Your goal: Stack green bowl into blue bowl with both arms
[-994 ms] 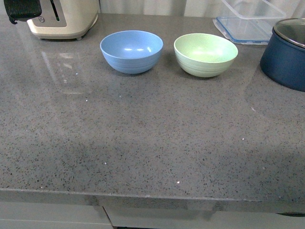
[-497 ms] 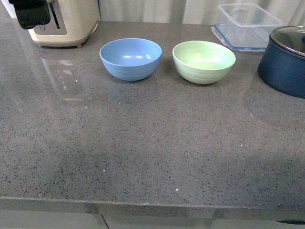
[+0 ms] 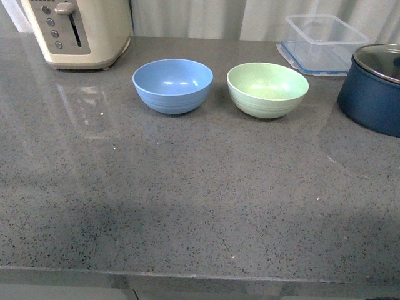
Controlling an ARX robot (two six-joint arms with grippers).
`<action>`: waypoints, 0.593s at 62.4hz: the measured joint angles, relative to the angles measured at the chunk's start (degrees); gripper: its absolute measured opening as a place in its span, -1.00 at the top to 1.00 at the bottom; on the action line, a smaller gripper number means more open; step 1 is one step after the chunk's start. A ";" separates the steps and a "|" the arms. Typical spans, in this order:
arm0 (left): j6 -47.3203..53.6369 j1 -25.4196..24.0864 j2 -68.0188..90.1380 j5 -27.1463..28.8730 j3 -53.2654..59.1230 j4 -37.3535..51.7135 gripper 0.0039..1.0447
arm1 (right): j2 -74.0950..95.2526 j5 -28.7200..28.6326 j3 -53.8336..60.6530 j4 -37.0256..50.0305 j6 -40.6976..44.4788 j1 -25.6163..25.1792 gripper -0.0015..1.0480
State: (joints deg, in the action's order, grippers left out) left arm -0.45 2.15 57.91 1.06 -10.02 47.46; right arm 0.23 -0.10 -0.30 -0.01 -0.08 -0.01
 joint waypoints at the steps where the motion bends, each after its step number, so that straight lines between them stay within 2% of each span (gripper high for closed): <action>1: 0.00 -0.31 -0.35 -0.39 0.22 -0.13 0.93 | 0.00 0.00 0.00 0.00 0.00 0.00 -0.81; 6: 0.00 -1.95 -4.24 -0.66 2.32 -1.84 0.93 | 0.00 0.02 0.00 0.00 0.00 0.00 -0.81; 23: 0.00 -2.01 -14.01 -0.92 6.16 -7.96 0.93 | 0.00 0.02 0.00 0.00 0.00 0.00 -0.81; 29: 0.00 -2.01 -14.97 -0.94 8.37 -5.92 0.93 | 0.00 0.00 0.00 0.00 0.00 0.00 -0.81; 37: 0.02 -2.01 -21.42 -0.92 8.76 -11.87 0.93 | 0.00 0.00 0.00 0.00 0.00 0.00 -0.81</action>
State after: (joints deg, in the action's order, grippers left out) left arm -0.43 0.14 36.49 0.14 -1.26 35.59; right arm 0.23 -0.10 -0.30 -0.01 -0.08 -0.01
